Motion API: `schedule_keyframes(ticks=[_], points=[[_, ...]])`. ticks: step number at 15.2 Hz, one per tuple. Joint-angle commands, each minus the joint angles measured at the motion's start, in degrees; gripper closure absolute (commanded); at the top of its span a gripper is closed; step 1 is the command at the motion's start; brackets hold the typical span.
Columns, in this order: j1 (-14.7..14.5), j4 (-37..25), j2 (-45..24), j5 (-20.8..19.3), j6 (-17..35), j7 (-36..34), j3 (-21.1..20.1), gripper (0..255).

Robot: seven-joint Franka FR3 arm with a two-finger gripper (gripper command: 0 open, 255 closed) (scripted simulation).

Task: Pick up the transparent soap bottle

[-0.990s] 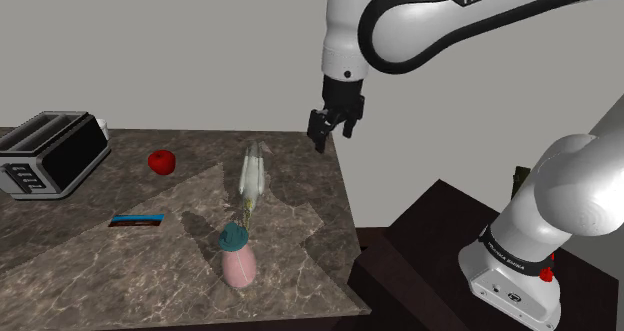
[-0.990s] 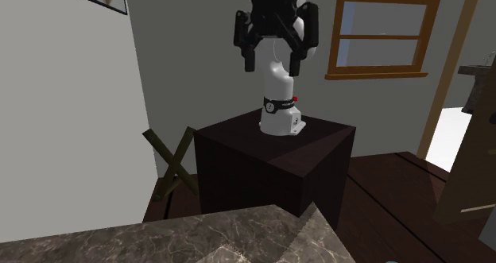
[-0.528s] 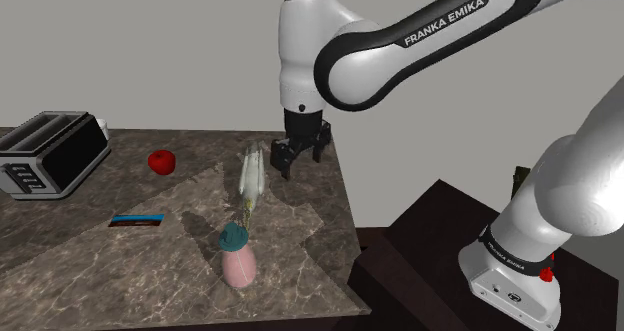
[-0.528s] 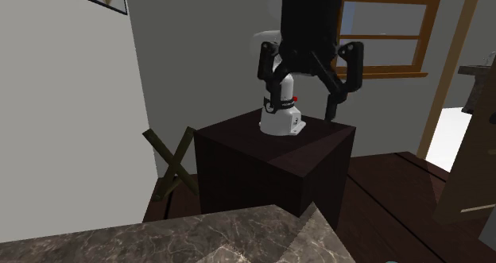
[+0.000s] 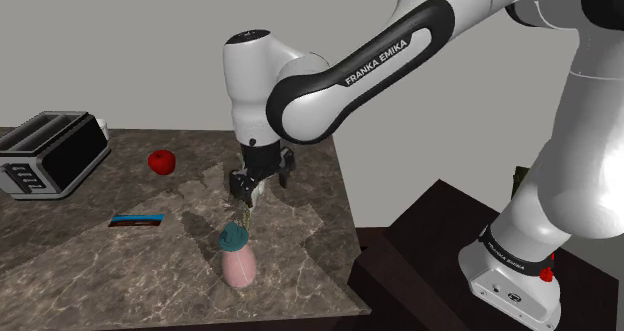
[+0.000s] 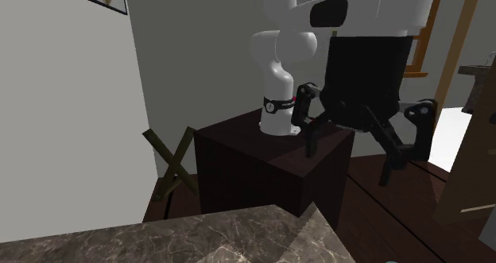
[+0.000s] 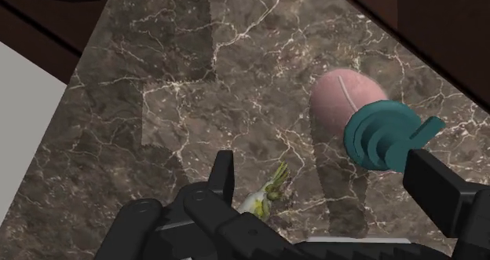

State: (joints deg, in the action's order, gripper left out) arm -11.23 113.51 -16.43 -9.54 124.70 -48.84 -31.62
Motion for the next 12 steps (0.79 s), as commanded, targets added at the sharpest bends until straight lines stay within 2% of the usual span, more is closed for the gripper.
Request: schedule_keyframes(ticks=[1,7,12], points=[[-2.35,-4.66,-5.55,-2.86,-0.29,-3.09,0.72,0],[-9.84,-19.69,-19.82,-7.64,-3.11,-8.58,3.5,0],[-10.33,-19.37,-21.65,-8.48,-1.04,-9.02,4.21,0]])
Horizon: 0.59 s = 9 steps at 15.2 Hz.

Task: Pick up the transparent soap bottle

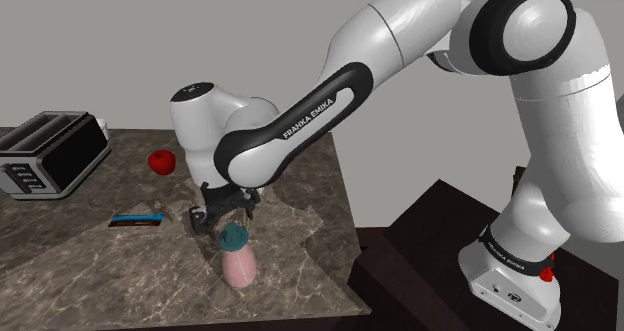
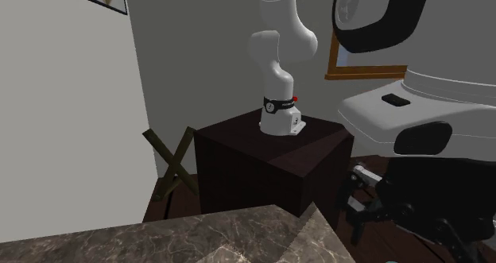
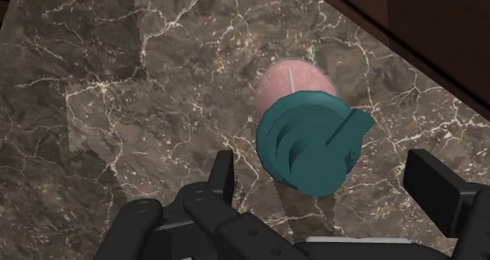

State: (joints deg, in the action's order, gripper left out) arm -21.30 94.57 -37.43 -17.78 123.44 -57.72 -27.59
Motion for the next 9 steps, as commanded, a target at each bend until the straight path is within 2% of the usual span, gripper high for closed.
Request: schedule_keyframes(ticks=[1,5,6,9], points=[[-0.38,-0.37,-1.12,-0.45,0.72,-0.25,0.36,0],[-0.67,-0.25,-2.33,-1.01,2.0,-0.52,0.81,0],[-0.66,-0.15,-2.26,-1.0,2.03,-0.55,0.79,255],[-0.67,-0.15,-2.26,-1.0,2.02,-0.56,0.79,255]])
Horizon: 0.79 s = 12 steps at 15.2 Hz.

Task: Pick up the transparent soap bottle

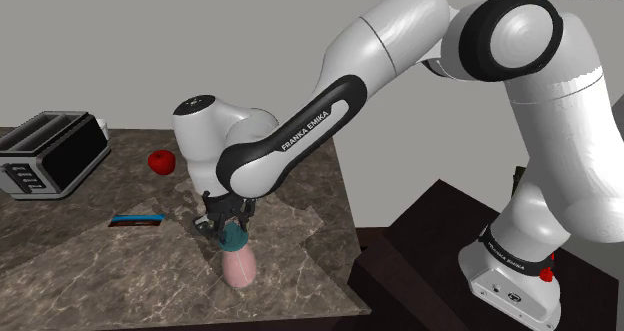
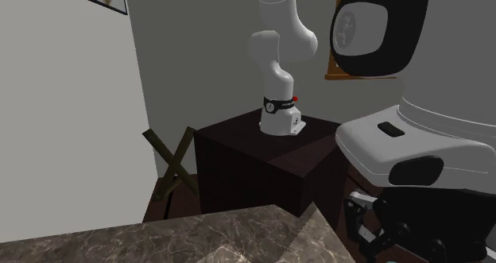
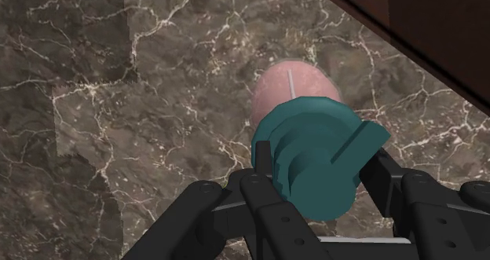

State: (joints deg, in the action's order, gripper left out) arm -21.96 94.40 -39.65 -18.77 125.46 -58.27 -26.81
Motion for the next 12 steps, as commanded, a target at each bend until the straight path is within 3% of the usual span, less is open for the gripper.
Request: schedule_keyframes(ticks=[1,12], points=[[0.0,0.02,-0.03,0.0,0.01,0.0,0.01,255],[0.66,-0.49,2.65,1.27,-3.06,0.67,-1.0,255]])
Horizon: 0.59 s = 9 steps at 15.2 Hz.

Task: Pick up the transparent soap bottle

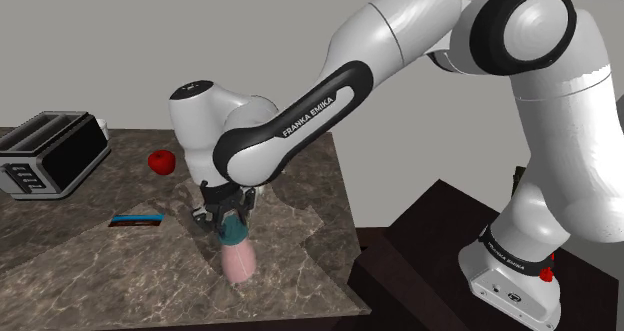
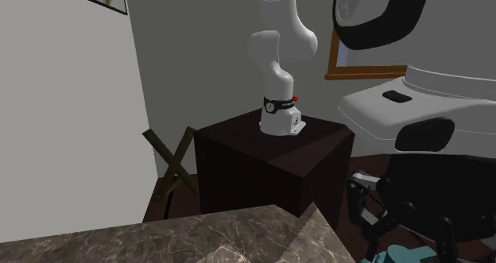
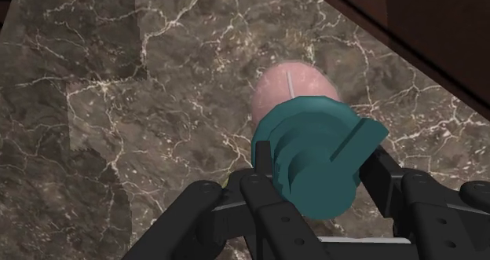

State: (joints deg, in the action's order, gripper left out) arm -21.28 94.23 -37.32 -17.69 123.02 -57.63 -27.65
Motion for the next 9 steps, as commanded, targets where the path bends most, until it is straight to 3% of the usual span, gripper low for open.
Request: schedule_keyframes(ticks=[1,9], points=[[0.07,-0.44,0.76,0.4,-1.14,0.14,-0.32,255],[0.75,-1.87,3.96,2.05,-5.54,0.98,-1.48,255]])
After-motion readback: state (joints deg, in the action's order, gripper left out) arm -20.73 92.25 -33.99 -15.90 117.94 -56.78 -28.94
